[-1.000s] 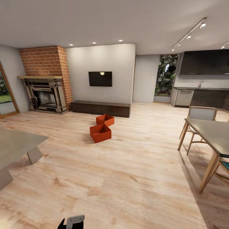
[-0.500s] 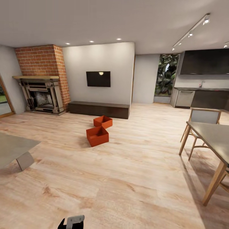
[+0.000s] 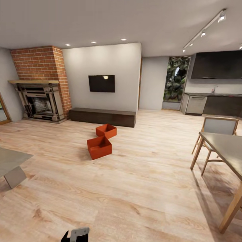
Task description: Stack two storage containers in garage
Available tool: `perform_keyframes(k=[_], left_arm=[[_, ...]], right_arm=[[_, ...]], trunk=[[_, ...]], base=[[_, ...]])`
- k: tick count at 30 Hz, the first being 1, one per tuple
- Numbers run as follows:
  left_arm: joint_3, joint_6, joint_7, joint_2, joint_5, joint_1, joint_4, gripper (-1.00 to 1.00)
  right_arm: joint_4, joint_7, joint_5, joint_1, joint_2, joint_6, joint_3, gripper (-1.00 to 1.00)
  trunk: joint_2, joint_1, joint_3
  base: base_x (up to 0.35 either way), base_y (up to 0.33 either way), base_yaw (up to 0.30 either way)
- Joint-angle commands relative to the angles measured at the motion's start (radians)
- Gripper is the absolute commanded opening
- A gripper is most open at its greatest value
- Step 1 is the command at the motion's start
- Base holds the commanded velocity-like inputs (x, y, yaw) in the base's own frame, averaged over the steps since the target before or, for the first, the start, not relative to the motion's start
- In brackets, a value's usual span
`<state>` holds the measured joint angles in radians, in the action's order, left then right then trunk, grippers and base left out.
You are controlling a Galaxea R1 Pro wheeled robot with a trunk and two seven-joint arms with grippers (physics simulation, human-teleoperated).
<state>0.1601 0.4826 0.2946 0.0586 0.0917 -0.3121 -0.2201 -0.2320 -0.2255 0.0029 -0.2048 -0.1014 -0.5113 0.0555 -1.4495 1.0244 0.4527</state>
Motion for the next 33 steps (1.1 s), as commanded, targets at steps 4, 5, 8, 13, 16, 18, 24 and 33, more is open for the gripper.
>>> perform_keyframes(k=[4,5,8,13,16,18,24,33], left_arm=[[0.009,0.004,0.004,0.0,0.01,-0.001,0.001,1.0],[0.009,0.004,0.004,0.0,0.01,-0.001,0.001,1.0],[0.009,0.004,0.004,0.0,0.01,-0.001,0.001,1.0],[0.009,0.004,0.004,0.0,0.01,-0.001,0.001,1.0],[0.009,0.004,0.004,0.0,0.01,-0.001,0.001,1.0],[0.009,0.004,0.004,0.0,0.01,-0.001,0.001,1.0],[0.009,0.004,0.004,0.0,0.01,-0.001,0.001,1.0],[0.009,0.004,0.004,0.0,0.01,-0.001,0.001,1.0]], right_arm=[[0.0,-0.008,0.0,-0.001,0.0,-0.002,0.006,1.0],[0.0,-0.008,0.0,-0.001,0.0,-0.002,0.006,1.0],[0.0,-0.008,0.0,0.0,0.0,-0.003,0.006,1.0],[0.0,-0.008,0.0,0.0,0.0,-0.003,0.006,1.0],[0.0,-0.008,0.0,-0.001,0.0,-0.003,0.006,1.0],[0.0,-0.008,0.0,-0.001,0.0,-0.002,0.006,1.0],[0.001,-0.008,0.0,-0.001,0.0,-0.001,0.006,1.0],[0.002,-0.009,0.0,-0.001,0.0,-0.001,0.006,1.0]], trunk=[[-0.001,0.001,0.001],[-0.001,0.001,0.001],[-0.001,0.001,0.001],[-0.001,0.001,0.001],[-0.001,0.001,0.001],[-0.001,0.001,0.001],[-0.001,0.001,0.001],[-0.001,0.001,0.001]], base=[[0.34,-0.15,0.0],[0.34,-0.15,0.0],[0.34,-0.15,0.0],[0.34,-0.15,0.0],[0.34,-0.15,0.0],[0.34,-0.15,0.021],[0.34,-0.15,0.184],[0.34,-0.149,0.258]])
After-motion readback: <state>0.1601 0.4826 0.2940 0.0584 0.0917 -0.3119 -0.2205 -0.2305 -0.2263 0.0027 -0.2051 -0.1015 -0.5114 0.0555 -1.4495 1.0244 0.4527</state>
